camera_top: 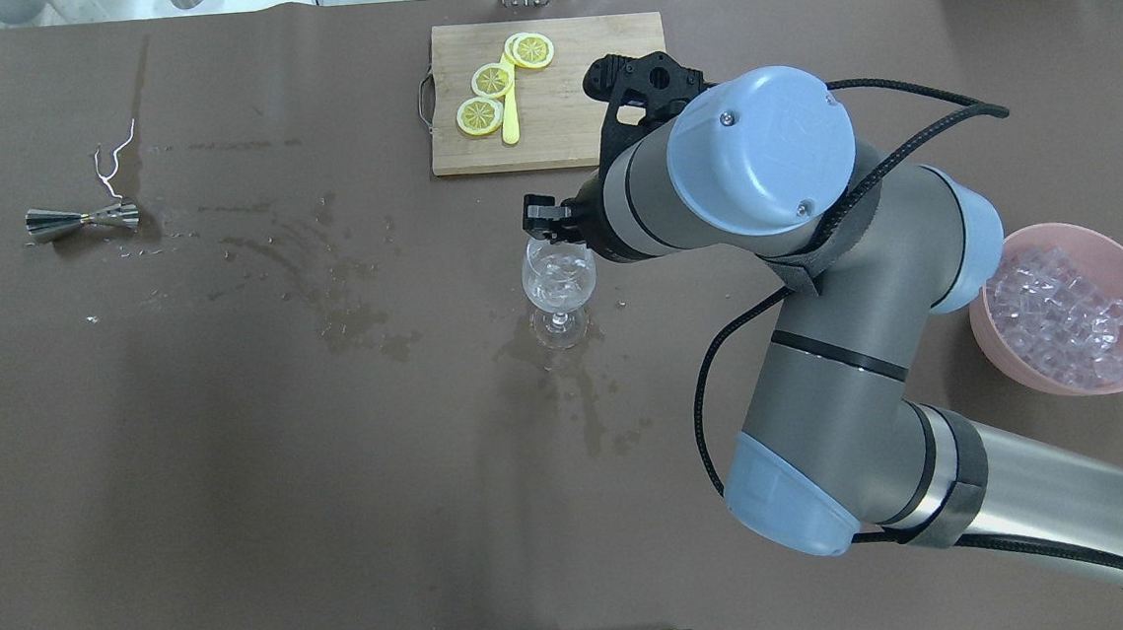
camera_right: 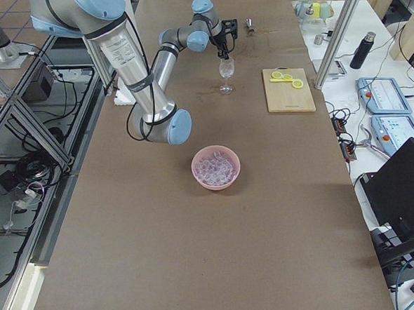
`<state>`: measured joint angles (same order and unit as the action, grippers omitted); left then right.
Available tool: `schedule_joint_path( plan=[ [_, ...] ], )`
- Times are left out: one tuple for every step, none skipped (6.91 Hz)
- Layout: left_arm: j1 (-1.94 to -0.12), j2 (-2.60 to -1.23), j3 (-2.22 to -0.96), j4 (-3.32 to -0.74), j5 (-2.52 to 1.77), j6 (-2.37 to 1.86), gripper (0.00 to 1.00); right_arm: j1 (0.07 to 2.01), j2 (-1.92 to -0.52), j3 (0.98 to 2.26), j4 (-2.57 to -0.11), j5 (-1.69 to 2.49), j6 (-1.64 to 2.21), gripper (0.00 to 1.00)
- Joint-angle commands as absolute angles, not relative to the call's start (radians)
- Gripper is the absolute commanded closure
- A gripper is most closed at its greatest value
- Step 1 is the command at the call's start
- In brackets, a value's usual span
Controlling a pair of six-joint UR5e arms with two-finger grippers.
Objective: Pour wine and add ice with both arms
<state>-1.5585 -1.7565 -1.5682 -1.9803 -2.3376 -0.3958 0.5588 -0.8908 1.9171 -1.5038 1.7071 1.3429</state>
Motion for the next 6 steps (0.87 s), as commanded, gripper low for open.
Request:
schedule_joint_path(
  plan=[
    [-1.559, -1.761, -1.566, -1.980, -2.339, -0.396, 0.02, 0.580, -0.882, 1.913, -1.506, 1.712, 1.338, 0.00],
    [-1.557, -1.772, -1.560, -1.974, -2.339, -0.346, 0.02, 0.609, -0.881, 1.917, -1.517, 1.739, 1.332, 0.00],
    [-1.559, -1.779, -1.540, -1.929, -2.332, -0.272, 0.02, 0.641, -0.890, 1.914, -1.523, 1.799, 1.304, 0.00],
    [-1.580, -1.793, -1.549, -1.875, -2.329, -0.223, 0.02, 0.685, -0.905, 1.917, -1.563, 1.860, 1.225, 0.00],
    [-1.601, -1.795, -1.537, -1.855, -2.326, -0.045, 0.02, 0.736, -0.920, 1.921, -1.600, 1.921, 1.145, 0.00],
    [-1.615, -1.814, -1.508, -1.798, -2.329, 0.025, 0.02, 0.788, -0.964, 1.918, -1.609, 1.990, 1.056, 0.00]
  ],
)
